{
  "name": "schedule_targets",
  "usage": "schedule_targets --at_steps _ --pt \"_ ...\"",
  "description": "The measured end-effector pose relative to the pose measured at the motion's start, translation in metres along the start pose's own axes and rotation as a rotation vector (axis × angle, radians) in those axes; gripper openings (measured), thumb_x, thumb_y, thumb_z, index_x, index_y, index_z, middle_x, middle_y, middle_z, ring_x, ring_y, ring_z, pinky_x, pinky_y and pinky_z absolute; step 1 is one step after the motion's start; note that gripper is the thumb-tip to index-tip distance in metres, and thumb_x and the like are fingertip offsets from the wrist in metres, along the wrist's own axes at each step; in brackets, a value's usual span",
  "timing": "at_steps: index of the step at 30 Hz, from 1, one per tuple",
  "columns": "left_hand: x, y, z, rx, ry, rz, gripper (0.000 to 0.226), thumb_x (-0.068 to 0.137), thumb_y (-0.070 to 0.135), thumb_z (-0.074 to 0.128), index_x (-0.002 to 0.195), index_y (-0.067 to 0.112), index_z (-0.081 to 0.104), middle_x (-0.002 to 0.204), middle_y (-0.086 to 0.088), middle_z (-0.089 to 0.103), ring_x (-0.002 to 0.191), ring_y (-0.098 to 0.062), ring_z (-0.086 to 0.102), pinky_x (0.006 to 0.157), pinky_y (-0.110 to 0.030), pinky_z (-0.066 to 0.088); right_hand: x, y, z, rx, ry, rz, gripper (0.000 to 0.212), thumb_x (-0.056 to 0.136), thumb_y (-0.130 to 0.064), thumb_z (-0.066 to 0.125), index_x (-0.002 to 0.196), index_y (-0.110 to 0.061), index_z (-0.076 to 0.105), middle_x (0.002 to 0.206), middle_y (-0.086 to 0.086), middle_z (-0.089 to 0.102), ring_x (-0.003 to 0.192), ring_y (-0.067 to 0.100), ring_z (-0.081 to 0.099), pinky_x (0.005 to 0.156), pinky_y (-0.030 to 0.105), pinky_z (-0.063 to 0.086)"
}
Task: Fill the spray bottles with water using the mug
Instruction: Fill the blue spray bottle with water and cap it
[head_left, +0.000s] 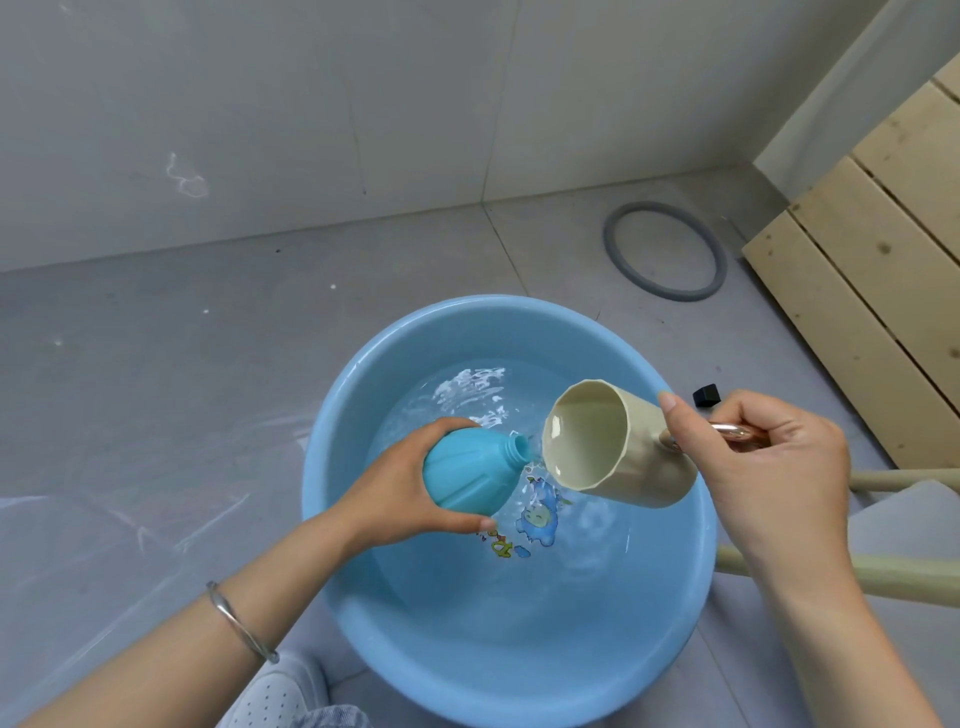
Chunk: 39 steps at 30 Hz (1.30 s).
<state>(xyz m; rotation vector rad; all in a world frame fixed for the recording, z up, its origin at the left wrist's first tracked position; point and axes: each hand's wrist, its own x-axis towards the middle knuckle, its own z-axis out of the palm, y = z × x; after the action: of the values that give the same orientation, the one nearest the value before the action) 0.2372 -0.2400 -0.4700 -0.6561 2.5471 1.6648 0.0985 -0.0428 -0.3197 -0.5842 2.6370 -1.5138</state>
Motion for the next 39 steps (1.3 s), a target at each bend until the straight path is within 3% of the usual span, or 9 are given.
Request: schedule_targets --at_steps 2,9,13,19,27,32,39 --pt "0.0 -0.001 0.0 0.002 0.005 -0.01 0.09 0.045 0.063 0.088 0.124 0.051 0.046 0.121 0.027 0.057 0.112 0.003 0.055 0.099 -0.031 0.047 0.0 0.0 0.0 -0.02 0.003 -0.014 0.045 0.077 -0.021 0.076 0.057 0.009 0.049 0.059 0.031 0.05 0.055 0.03 0.036 0.05 0.026 0.025" --pt "0.0 0.001 0.0 0.01 0.002 -0.026 0.088 0.048 0.06 0.089 0.124 0.05 0.046 0.12 0.029 0.056 0.111 0.003 0.054 0.099 -0.031 0.047 0.002 0.001 0.004 -0.07 0.016 -0.062 0.044 0.077 -0.022 0.077 0.056 0.006 0.05 0.057 0.026 0.046 0.055 0.028 0.035 0.052 0.027 0.026" --pt "0.0 0.001 0.0 0.005 0.001 -0.026 0.088 0.047 0.061 0.088 0.124 0.05 0.047 0.121 0.029 0.057 0.112 0.003 0.055 0.099 -0.031 0.047 0.002 0.001 0.004 -0.075 0.022 -0.094 0.046 0.077 -0.02 0.077 0.053 0.001 0.044 0.056 0.014 0.038 0.052 0.015 0.028 0.05 0.025 0.023" --pt "-0.001 0.002 0.001 -0.002 -0.007 -0.039 0.089 0.044 0.065 0.086 0.122 0.053 0.045 0.118 0.03 0.057 0.11 0.002 0.056 0.098 -0.031 0.048 0.002 -0.001 0.007 -0.075 0.022 -0.154 0.047 0.077 -0.016 0.077 0.05 -0.011 0.04 0.053 -0.002 0.037 0.051 0.012 0.028 0.049 0.017 0.021" --pt "0.0 0.003 0.003 -0.005 -0.001 -0.054 0.09 0.043 0.067 0.085 0.123 0.053 0.046 0.118 0.029 0.057 0.111 0.001 0.056 0.098 -0.034 0.048 0.0 -0.005 0.012 -0.147 0.033 -0.259 0.042 0.074 -0.026 0.07 0.051 -0.007 0.04 0.062 0.005 0.041 0.055 0.015 0.032 0.055 0.018 0.024" --pt "0.0 0.003 0.003 -0.017 -0.004 -0.049 0.089 0.044 0.065 0.086 0.122 0.053 0.046 0.116 0.03 0.058 0.11 0.003 0.056 0.098 -0.034 0.049 0.0 -0.007 0.013 -0.202 0.035 -0.343 0.043 0.076 -0.024 0.07 0.051 -0.005 0.04 0.051 0.003 0.038 0.059 0.019 0.034 0.059 0.027 0.027" --pt "-0.001 0.004 0.003 -0.007 0.0 -0.053 0.089 0.043 0.067 0.085 0.122 0.053 0.046 0.116 0.031 0.058 0.109 0.003 0.056 0.097 -0.034 0.049 -0.001 -0.009 0.016 -0.271 0.058 -0.469 0.043 0.078 -0.022 0.07 0.05 -0.006 0.04 0.05 0.0 0.037 0.058 0.018 0.031 0.064 0.018 0.028"
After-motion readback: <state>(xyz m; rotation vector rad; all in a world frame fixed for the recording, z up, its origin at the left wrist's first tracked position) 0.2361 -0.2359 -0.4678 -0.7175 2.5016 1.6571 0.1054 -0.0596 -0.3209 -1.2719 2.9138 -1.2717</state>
